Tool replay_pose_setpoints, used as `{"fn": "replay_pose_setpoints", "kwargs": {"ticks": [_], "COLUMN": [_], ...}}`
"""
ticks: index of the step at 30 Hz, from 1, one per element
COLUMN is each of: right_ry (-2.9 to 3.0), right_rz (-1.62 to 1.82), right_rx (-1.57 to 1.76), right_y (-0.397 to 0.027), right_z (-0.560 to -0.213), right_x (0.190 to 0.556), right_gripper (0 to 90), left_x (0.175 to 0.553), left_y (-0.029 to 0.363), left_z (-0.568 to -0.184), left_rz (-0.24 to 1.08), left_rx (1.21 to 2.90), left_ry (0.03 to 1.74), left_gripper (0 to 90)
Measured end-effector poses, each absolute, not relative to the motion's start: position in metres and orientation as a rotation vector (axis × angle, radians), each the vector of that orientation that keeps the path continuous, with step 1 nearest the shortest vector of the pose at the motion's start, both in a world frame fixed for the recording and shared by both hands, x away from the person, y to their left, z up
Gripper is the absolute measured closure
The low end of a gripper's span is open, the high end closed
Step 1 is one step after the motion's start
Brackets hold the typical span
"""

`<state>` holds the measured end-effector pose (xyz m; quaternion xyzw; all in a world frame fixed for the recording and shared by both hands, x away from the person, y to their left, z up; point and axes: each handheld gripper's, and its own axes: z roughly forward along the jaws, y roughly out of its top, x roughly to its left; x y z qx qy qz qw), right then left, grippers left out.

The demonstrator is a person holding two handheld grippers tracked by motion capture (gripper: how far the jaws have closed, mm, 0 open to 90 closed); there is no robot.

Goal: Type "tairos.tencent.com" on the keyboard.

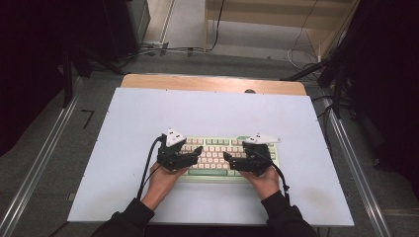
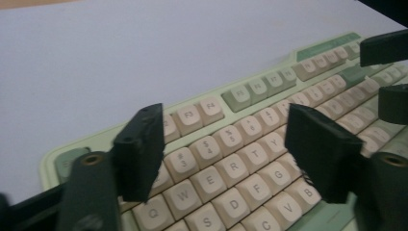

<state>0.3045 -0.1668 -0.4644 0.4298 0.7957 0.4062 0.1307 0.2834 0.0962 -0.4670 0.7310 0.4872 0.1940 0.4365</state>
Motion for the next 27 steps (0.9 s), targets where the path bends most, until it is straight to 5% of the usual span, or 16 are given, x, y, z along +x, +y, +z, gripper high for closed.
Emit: {"fn": "replay_pose_setpoints", "kwargs": {"ticks": [7, 19, 27], "right_ry": [2.309, 2.299, 2.275], "right_rz": [1.184, 1.199, 1.187], "right_rx": [1.246, 1.241, 1.204], "right_y": [-0.166, -0.167, -0.166], "right_z": [-0.465, -0.461, -0.461], "right_x": [0.304, 0.304, 0.301], "right_gripper": [17.0, 17.6, 31.2], "left_x": [0.278, 0.264, 0.261], "left_y": [0.113, 0.163, 0.164], "left_z": [-0.468, -0.470, -0.477], "left_rz": [0.527, 0.567, 0.576], "left_rx": [1.777, 1.588, 1.587], "left_ry": [1.245, 1.327, 1.340], "left_gripper": [19.2, 19.4, 19.4]}}
